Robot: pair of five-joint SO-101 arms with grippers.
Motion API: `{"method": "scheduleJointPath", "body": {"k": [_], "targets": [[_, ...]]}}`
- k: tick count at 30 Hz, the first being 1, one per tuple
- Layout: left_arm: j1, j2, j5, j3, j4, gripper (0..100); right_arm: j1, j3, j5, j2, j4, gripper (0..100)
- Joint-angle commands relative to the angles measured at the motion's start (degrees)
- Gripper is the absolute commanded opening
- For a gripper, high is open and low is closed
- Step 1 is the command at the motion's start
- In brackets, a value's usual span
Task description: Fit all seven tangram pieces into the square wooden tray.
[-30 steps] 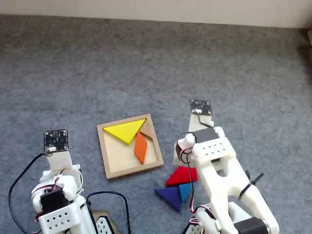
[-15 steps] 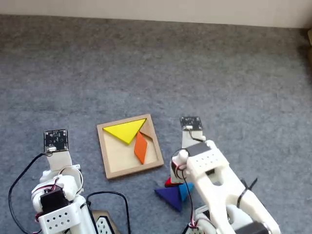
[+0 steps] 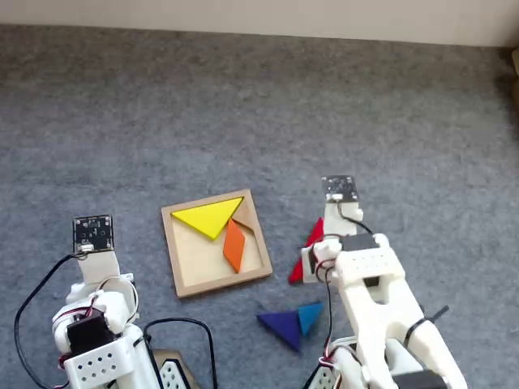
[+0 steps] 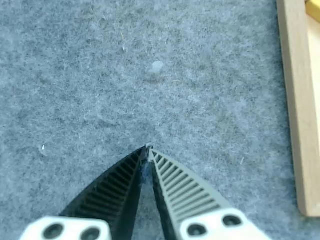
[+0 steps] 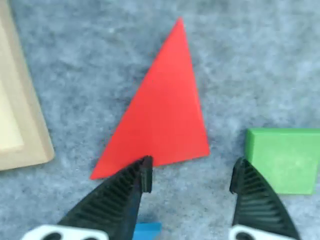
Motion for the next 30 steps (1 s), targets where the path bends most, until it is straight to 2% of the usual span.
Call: {"method": "scheduleJointPath", "body": {"k": [1, 4, 7, 14, 17, 22, 30], "targets": [[-0.57, -2.42, -0.35, 1.19, 0.18, 1, 1.36, -7.96, 0.62, -1.71, 8.84, 25.6], [-0.57, -2.42, -0.35, 1.19, 0.18, 1, 1.36, -13.93, -0.88, -4.0, 15.52, 25.6], [-0.57, -2.42, -0.35, 1.19, 0.18, 1, 1.1, -17.63, -8.26, -6.81, 18.86, 25.6], [-0.57, -2.42, -0.35, 1.19, 0.18, 1, -9.01, -17.45, -21.19, -7.87, 18.42, 25.9], [-0.57, -2.42, -0.35, 1.19, 0.18, 1, -10.59, -16.04, -25.49, -5.14, 13.05, 25.9], [-0.57, -2.42, -0.35, 1.19, 0.18, 1, -10.51, -13.32, -26.46, 1.8, 2.68, 26.0], [-0.57, -2.42, -0.35, 1.19, 0.18, 1, -10.15, -13.23, -29.63, 7.6, 0.92, 26.0]]}}
